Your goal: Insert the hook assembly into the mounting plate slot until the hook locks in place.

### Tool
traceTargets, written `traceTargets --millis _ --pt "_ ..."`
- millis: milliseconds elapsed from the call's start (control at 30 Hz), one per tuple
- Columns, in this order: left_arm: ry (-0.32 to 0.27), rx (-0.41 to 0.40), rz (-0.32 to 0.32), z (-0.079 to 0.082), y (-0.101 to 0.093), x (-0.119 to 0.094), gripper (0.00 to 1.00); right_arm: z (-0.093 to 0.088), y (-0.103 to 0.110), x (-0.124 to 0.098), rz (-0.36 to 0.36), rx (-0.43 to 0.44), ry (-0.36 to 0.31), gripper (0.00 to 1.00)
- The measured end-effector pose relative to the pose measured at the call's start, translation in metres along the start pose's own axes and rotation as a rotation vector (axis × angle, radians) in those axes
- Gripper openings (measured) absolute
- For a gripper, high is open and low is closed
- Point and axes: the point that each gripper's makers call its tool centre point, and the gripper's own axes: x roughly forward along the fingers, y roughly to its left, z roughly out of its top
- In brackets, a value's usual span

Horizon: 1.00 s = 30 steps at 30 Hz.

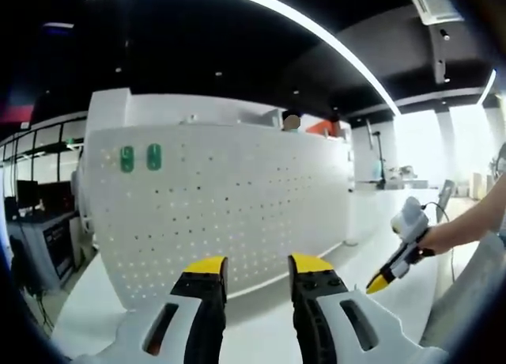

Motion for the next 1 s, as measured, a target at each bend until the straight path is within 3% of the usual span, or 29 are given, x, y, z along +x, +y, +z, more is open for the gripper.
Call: traceTargets --millis 400,1000 --pt "0.011 0.002 0.001 -0.003 0.0 0.0 0.32 -0.007 -0.004 0.01 0.025 0.104 0.023 0.12" --pt "0.024 0.005 -0.001 -0.006 -0.001 0.0 0.31 -0.004 -0.006 0.015 0.088 0.349 -0.031 0.06"
